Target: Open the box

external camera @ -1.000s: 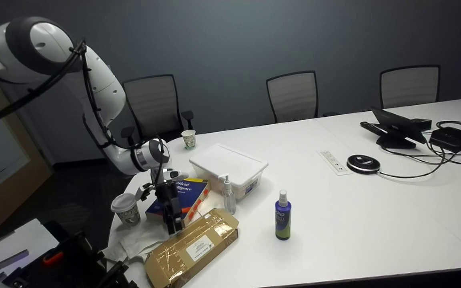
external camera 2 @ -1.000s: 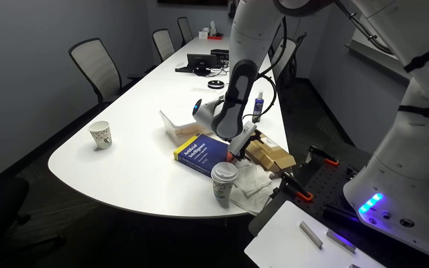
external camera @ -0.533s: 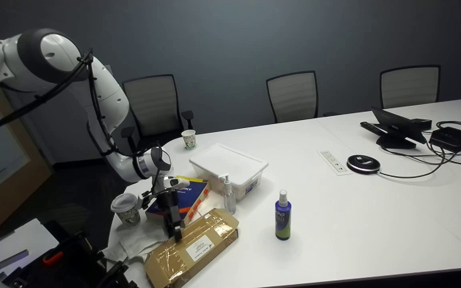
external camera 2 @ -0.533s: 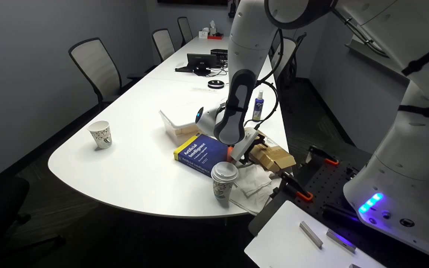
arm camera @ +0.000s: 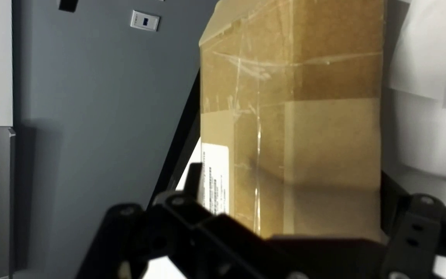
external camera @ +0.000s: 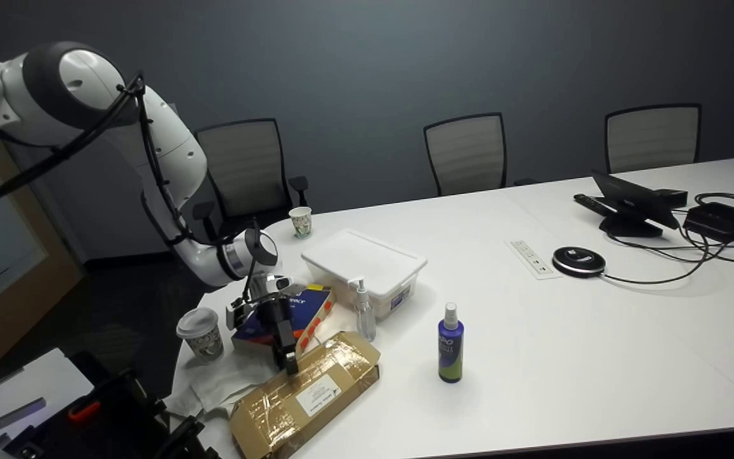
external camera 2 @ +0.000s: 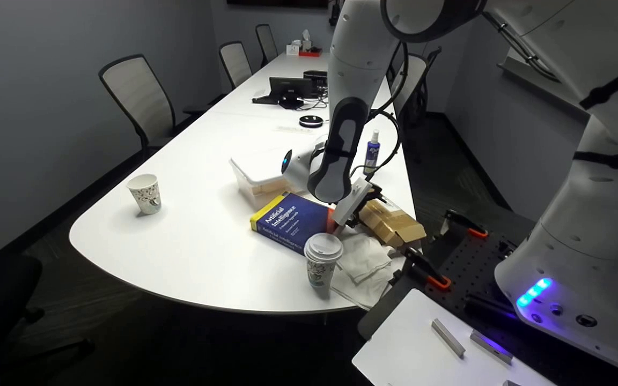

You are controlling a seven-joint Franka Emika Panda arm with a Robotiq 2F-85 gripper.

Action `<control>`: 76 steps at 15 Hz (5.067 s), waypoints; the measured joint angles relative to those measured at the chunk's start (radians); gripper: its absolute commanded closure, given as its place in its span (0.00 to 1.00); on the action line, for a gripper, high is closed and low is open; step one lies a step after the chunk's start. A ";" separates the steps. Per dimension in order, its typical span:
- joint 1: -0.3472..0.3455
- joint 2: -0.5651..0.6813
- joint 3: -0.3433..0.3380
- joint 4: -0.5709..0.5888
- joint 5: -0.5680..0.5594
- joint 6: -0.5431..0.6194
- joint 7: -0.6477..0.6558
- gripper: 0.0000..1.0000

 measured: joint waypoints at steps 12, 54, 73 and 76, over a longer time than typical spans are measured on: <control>-0.001 -0.085 -0.018 -0.014 -0.026 0.000 0.001 0.00; -0.178 -0.418 0.046 -0.264 -0.224 -0.001 0.140 0.00; -0.201 -0.536 0.113 -0.298 -0.236 -0.141 0.131 0.00; -0.231 -0.587 0.150 -0.324 -0.202 -0.083 0.085 0.00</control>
